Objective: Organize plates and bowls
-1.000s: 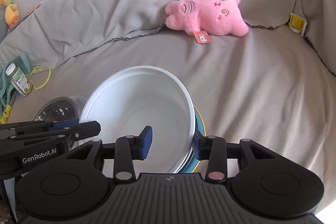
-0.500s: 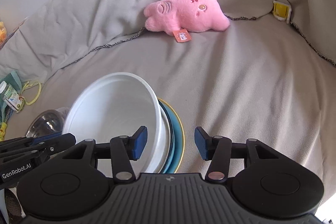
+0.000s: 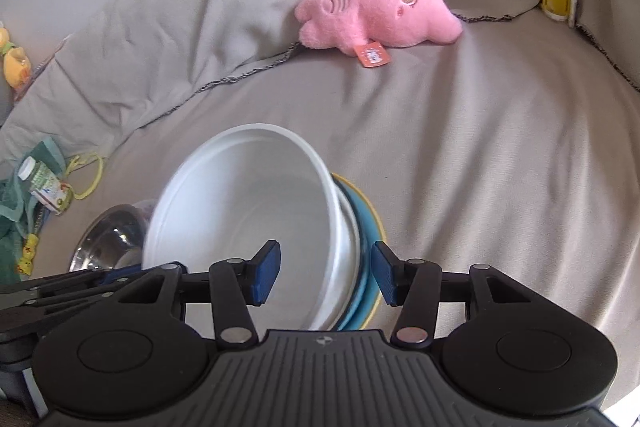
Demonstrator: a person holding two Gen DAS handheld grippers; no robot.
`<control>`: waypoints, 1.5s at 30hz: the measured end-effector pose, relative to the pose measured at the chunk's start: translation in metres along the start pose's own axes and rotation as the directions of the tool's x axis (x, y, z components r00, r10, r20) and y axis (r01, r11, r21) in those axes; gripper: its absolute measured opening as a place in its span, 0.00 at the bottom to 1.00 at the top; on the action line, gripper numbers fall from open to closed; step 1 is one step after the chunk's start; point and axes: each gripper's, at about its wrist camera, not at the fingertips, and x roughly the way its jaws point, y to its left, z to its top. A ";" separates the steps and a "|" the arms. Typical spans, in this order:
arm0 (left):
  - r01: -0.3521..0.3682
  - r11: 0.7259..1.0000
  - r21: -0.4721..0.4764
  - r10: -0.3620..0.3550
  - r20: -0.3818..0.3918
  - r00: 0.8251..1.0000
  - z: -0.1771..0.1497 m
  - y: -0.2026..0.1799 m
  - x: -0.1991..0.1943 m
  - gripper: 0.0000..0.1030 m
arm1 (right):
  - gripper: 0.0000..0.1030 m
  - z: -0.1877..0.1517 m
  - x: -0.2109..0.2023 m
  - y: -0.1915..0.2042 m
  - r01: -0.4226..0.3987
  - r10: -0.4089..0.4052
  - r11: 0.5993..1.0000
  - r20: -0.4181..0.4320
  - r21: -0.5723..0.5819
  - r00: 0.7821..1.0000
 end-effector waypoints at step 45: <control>-0.009 0.998 -0.058 0.019 0.169 0.985 -0.009 0.075 -0.092 0.23 | 0.56 -0.018 -0.065 0.109 0.050 -0.033 0.991 0.135 -0.125 0.990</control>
